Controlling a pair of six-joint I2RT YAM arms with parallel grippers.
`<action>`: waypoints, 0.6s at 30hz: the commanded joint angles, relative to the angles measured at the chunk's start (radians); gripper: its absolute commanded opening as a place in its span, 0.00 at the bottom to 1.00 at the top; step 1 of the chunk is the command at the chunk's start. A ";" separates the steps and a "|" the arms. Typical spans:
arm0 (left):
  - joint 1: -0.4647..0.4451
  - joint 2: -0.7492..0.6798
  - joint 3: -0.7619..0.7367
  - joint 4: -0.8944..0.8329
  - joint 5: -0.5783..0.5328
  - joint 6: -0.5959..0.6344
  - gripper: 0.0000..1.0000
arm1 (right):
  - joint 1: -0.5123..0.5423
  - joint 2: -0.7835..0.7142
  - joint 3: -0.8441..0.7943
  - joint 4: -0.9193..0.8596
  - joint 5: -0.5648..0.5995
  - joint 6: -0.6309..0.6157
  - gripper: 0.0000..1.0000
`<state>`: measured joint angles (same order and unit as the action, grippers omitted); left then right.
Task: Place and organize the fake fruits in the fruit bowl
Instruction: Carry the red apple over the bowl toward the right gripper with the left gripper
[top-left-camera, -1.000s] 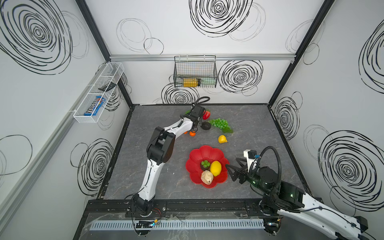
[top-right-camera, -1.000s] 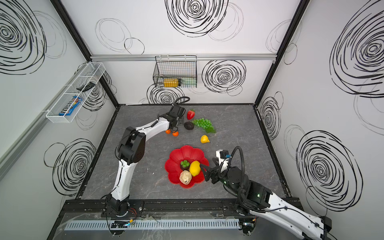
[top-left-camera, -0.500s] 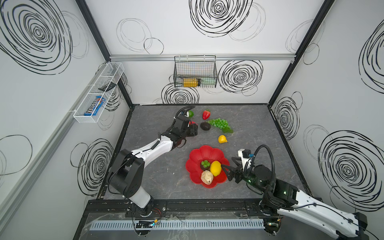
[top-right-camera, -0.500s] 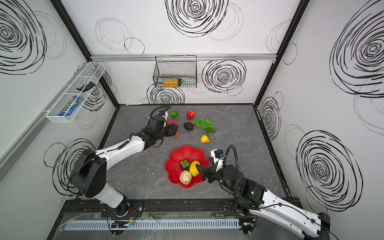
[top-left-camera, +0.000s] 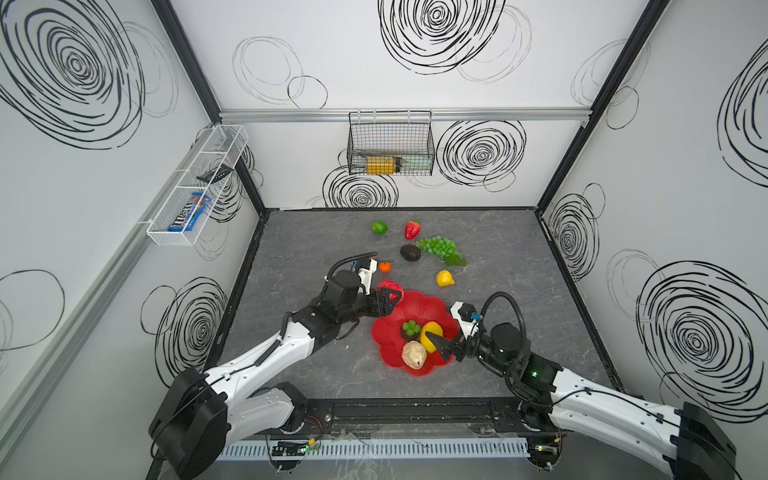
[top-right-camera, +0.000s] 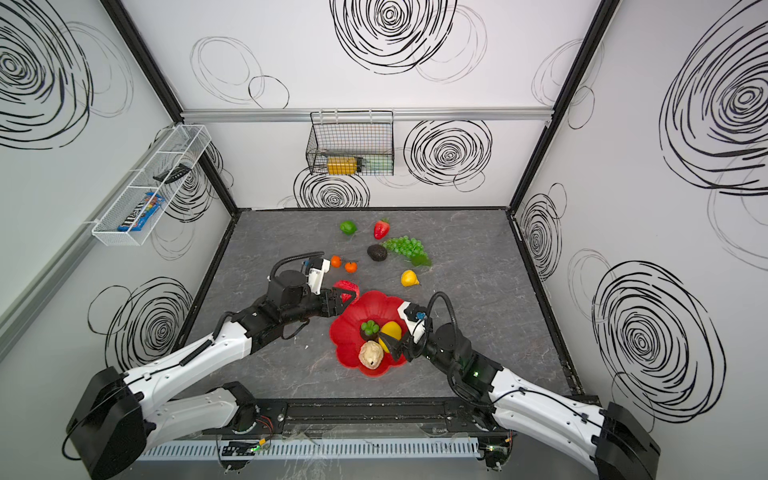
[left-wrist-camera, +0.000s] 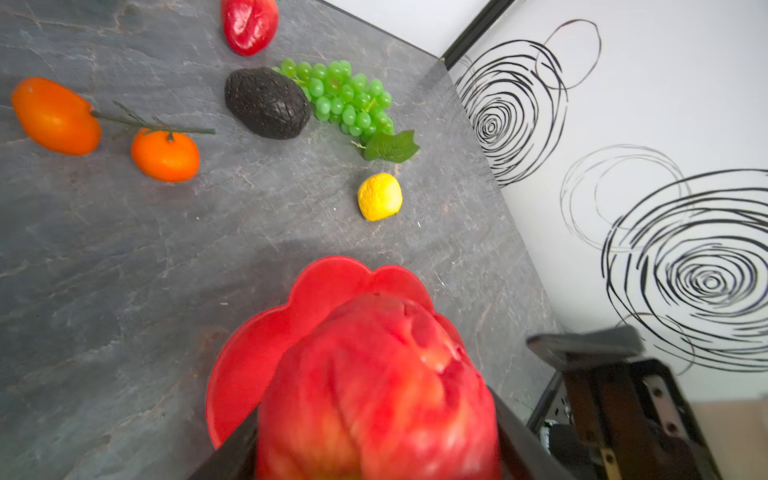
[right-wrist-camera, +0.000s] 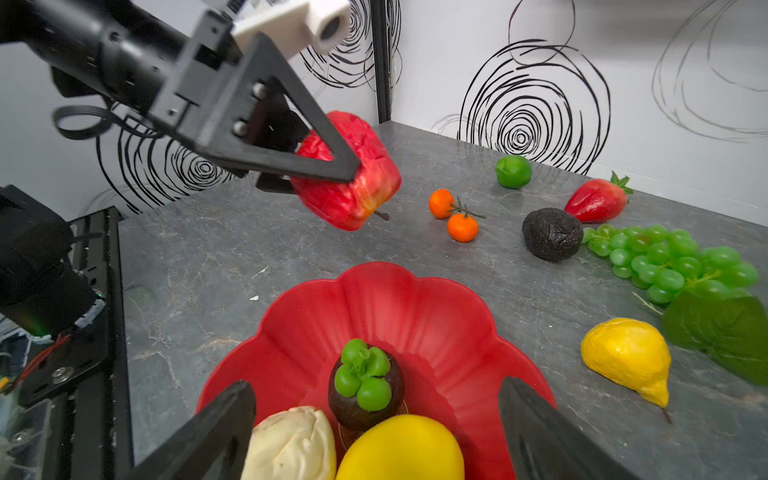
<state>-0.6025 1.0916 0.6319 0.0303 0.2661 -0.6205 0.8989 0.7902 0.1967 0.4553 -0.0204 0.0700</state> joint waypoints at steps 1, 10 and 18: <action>-0.003 -0.066 -0.031 -0.034 0.028 0.001 0.69 | -0.030 0.117 0.090 0.126 -0.143 -0.089 0.94; -0.004 -0.189 -0.090 -0.085 0.066 -0.002 0.70 | -0.031 0.423 0.192 0.313 -0.319 -0.255 0.95; -0.009 -0.212 -0.098 -0.078 0.127 0.001 0.70 | -0.030 0.539 0.233 0.404 -0.375 -0.298 0.98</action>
<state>-0.6041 0.8917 0.5373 -0.0761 0.3508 -0.6220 0.8707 1.3071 0.3927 0.7738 -0.3370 -0.1818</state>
